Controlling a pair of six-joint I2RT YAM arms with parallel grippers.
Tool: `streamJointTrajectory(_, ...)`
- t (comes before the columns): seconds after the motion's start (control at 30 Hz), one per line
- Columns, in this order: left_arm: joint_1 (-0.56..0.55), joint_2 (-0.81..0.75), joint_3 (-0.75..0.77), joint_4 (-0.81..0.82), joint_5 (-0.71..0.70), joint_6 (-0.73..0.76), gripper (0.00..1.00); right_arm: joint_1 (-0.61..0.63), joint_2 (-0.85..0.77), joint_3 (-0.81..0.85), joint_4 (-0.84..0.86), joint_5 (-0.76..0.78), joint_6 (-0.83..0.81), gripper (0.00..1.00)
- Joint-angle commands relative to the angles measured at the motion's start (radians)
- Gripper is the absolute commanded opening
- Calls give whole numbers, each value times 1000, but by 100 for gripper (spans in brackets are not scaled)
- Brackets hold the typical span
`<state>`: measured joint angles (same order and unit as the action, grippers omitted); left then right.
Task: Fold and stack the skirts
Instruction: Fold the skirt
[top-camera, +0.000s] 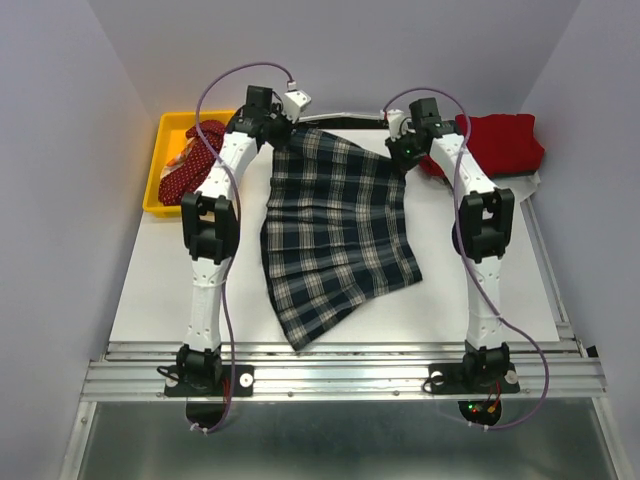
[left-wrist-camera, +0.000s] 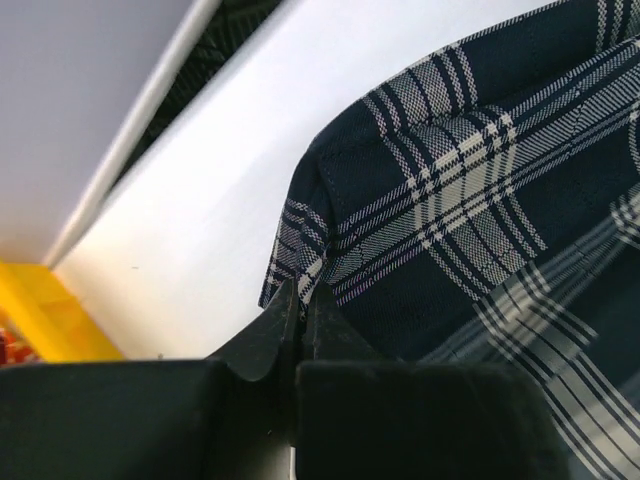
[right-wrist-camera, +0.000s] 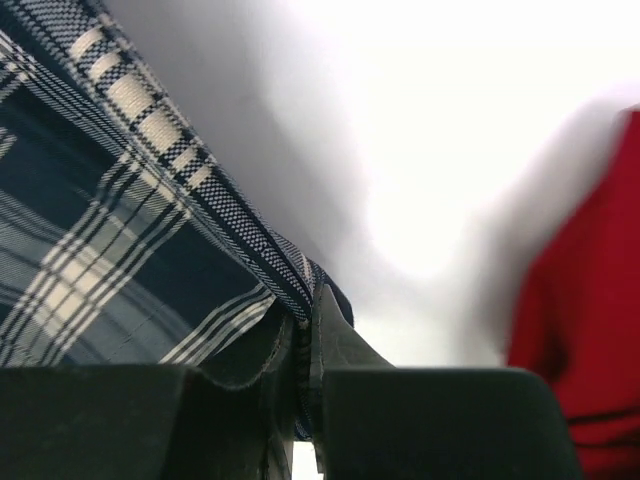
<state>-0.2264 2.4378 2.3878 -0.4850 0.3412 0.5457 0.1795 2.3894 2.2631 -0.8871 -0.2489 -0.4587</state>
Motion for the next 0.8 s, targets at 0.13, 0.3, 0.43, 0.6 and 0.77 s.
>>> streamJointTrajectory(0.13, 22, -349, -120, 69, 11, -12, 0, -32, -283, -188, 215, 45, -58, 1)
streamJointTrajectory(0.3, -5, -555, -366, -35, 71, 58, 0, -32, -416, -373, 208, -27, -142, 1)
streamJointTrajectory(0.43, -62, -779, -701, -44, 64, 91, 0, -32, -528, -563, 246, -79, -205, 1)
streamJointTrajectory(0.6, -165, -976, -1033, -18, -10, 125, 0, -3, -634, -808, 296, -102, -251, 1)
streamJointTrajectory(0.77, -269, -1108, -1353, 54, -80, 114, 0, 89, -734, -1151, 454, -33, -299, 4)
